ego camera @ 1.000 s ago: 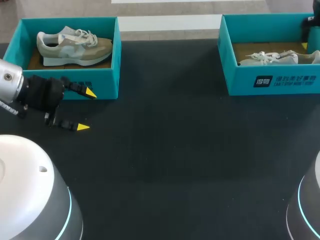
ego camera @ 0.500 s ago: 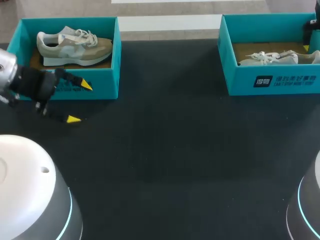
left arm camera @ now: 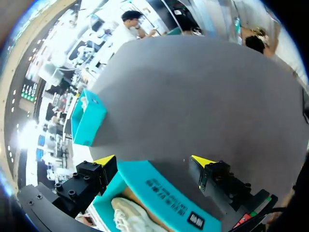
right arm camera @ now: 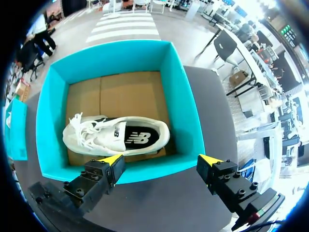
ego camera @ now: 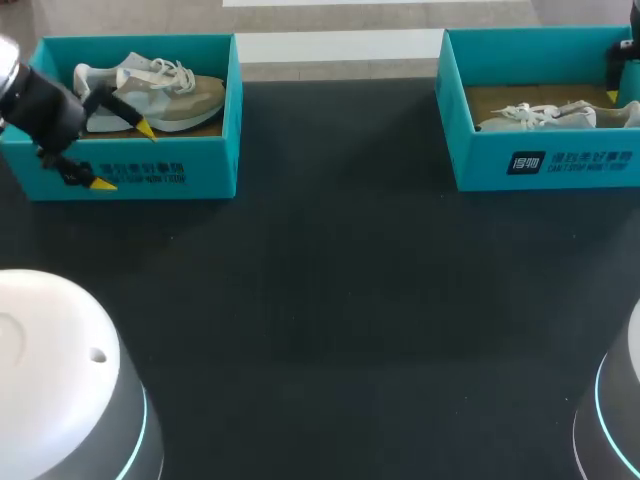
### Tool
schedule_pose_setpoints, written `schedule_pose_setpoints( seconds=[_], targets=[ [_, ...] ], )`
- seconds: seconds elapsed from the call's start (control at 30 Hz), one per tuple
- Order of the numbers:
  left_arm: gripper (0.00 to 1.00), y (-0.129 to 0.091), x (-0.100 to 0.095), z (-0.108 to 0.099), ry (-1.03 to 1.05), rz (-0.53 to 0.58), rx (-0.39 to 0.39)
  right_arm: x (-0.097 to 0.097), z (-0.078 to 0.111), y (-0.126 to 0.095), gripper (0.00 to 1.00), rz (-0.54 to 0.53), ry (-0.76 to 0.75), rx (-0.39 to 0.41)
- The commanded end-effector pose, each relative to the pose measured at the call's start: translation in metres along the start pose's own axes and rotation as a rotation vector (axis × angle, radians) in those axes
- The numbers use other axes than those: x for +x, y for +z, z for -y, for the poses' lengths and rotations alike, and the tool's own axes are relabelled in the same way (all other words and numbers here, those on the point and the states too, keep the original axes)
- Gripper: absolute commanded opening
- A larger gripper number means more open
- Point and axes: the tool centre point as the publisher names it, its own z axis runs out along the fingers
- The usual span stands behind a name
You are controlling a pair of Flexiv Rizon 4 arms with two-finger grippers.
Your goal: Take the shoe out of the shoebox, open the shoe tongue, remove and reinsert the insole, then place the shoe into the shoebox
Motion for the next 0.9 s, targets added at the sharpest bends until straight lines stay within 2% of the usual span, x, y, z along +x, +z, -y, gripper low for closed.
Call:
schedule_pose_setpoints(
  seconds=[0.03,0.13,0.23,0.9],
  targets=[
    [1.0,-0.02,-0.012,-0.021,0.674,-0.552,-0.264,0.0,0.001,0.0,1.0,-0.001,0.002,-0.002],
    [1.0,-0.032,-0.019,-0.032,0.709,-0.577,-0.286,0.0,0.001,0.0,1.0,-0.001,0.002,-0.002],
    [1.0,-0.037,-0.017,-0.044,0.743,-0.623,-0.372,0.0,0.001,0.0,1.0,-0.001,0.002,-0.002],
    [1.0,-0.037,-0.017,-0.044,0.743,-0.623,-0.372,0.0,0.001,0.0,1.0,-0.001,0.002,-0.002]
  ],
)
